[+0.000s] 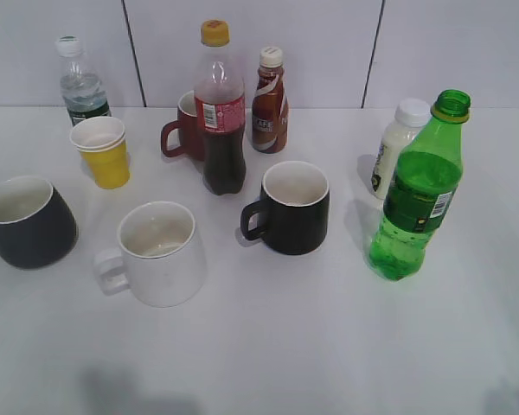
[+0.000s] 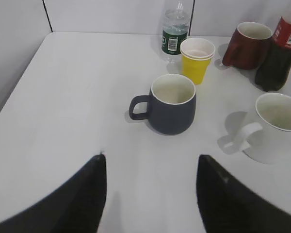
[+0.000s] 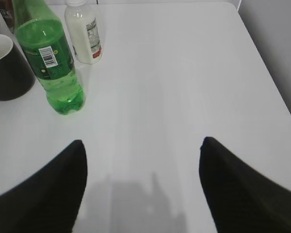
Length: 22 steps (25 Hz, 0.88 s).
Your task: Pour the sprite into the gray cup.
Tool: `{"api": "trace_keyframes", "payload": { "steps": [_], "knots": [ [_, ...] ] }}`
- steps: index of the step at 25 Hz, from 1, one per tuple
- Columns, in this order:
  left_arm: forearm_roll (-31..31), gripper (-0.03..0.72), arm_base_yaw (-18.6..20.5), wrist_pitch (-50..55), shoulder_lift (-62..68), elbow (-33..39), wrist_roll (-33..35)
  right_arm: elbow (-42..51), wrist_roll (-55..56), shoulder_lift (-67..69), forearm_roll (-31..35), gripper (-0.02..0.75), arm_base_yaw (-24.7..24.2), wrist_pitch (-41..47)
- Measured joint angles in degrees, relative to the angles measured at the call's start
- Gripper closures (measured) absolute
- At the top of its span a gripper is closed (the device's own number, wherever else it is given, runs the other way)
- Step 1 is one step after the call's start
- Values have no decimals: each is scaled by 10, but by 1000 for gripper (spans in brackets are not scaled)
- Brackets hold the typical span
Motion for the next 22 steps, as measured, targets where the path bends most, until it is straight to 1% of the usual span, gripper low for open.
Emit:
{"api": "trace_keyframes", "payload": {
  "steps": [22],
  "knots": [
    [0,234,0,0,0,0,0,0,0,0,0,194,0,0]
  ]
}}
